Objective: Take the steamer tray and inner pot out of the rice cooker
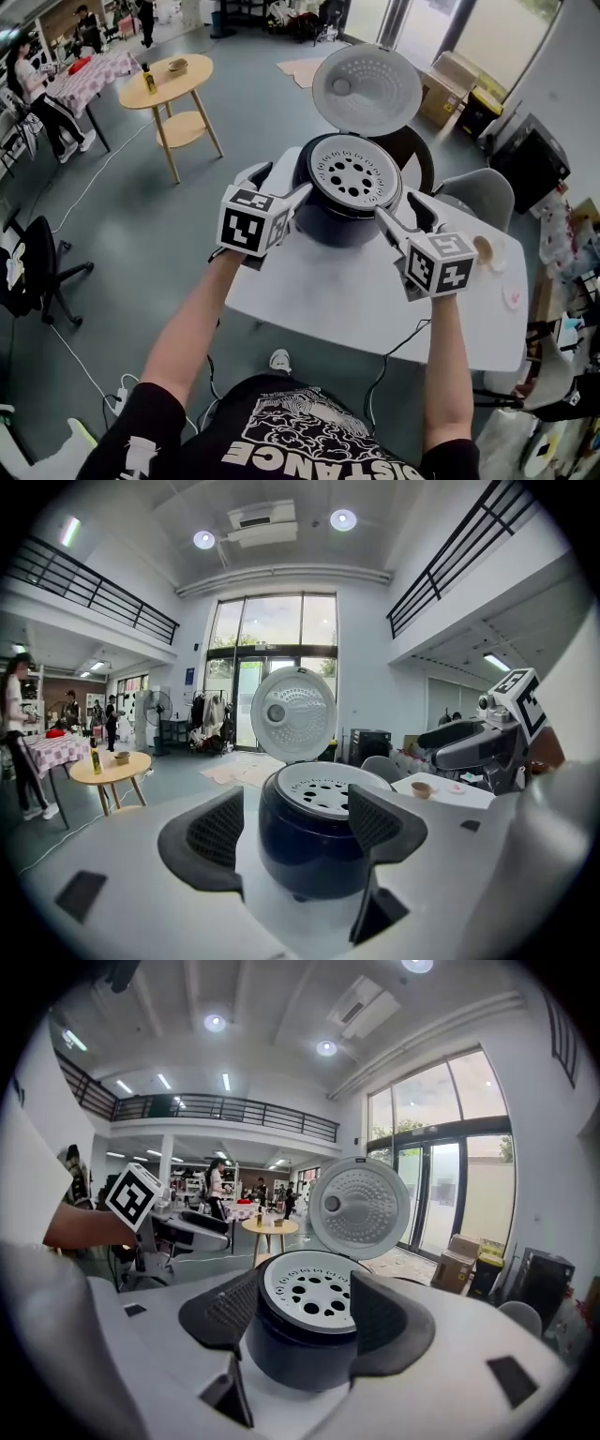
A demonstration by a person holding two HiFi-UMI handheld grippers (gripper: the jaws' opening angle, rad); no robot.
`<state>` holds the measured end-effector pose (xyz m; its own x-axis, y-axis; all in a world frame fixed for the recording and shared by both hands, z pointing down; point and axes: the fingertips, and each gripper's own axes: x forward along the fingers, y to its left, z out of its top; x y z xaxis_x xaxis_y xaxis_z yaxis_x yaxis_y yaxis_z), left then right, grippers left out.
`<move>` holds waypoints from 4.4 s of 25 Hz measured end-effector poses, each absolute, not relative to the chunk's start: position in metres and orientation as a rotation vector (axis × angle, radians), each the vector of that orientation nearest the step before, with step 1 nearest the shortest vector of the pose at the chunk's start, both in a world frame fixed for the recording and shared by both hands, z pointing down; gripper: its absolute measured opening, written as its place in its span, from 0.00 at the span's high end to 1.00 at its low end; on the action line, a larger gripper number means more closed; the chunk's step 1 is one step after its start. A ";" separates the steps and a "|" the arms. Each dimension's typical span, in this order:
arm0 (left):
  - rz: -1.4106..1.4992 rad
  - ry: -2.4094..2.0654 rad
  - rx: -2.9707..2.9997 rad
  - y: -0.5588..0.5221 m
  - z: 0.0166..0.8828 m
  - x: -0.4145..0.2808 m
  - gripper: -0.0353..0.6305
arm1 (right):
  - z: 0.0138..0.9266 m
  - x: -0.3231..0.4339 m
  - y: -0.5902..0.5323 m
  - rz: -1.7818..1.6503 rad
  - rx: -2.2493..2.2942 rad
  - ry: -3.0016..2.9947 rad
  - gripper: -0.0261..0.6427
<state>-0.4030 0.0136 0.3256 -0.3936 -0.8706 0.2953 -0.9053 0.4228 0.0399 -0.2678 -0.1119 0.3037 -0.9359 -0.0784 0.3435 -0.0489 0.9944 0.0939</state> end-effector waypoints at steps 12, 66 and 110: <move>0.199 -2.400 1.562 -0.004 0.331 -0.446 0.44 | 0.303 -0.342 -0.126 -0.467 -0.275 -2.525 0.48; 0.267 -2.507 1.234 -0.079 0.344 -0.460 0.44 | 0.427 -0.425 -0.225 -0.657 -0.710 -1.697 0.55; 0.387 -1.932 2.238 -0.194 0.362 -0.211 0.44 | 0.398 -0.081 -0.272 -0.221 0.104 -1.867 0.56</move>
